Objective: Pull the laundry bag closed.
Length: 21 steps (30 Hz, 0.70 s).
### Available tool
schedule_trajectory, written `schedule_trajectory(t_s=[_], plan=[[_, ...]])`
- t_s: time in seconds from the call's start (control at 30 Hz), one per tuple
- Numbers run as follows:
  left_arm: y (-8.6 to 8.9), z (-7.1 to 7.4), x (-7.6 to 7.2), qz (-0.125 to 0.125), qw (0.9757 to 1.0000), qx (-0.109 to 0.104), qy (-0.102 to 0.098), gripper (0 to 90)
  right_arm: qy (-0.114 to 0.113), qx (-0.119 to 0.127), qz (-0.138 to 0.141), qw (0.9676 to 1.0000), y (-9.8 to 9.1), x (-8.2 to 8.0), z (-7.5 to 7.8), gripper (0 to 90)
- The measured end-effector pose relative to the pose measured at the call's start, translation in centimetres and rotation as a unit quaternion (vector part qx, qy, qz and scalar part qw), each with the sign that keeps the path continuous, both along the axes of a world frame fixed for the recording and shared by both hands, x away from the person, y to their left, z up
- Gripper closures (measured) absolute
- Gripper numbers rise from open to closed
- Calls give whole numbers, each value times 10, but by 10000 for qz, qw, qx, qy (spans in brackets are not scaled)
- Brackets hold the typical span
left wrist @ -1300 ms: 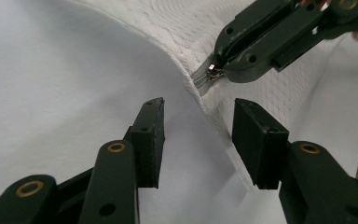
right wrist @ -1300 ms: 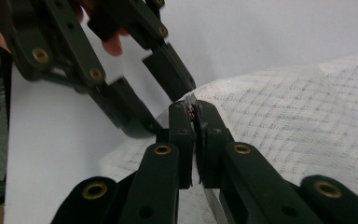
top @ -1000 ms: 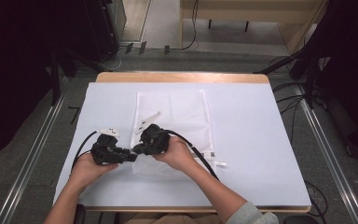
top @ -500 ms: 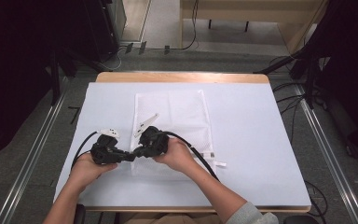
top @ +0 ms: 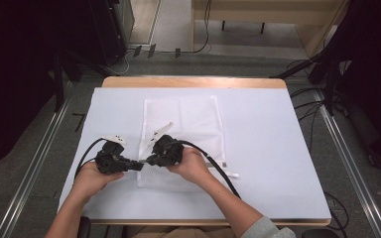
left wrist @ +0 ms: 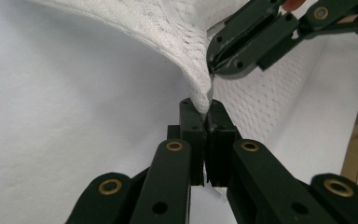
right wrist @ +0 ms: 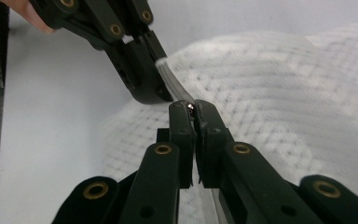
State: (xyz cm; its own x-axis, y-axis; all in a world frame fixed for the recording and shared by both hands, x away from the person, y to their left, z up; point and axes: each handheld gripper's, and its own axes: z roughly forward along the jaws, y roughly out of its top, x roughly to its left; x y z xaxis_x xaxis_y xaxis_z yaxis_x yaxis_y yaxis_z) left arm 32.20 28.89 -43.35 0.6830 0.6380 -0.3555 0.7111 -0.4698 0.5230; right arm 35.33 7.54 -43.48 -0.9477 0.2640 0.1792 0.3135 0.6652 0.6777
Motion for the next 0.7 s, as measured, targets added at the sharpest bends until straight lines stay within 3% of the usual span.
schedule_trajectory(t_s=[0.23,0.7], plan=[[1,1,-1,5,10000,-41,-62,886,-55,-8,-19,10000,-6,2,-1,883],[2,2,-2,17,9999,-9,-101,885,83,-31,-207,9997,-28,6,-8,882]])
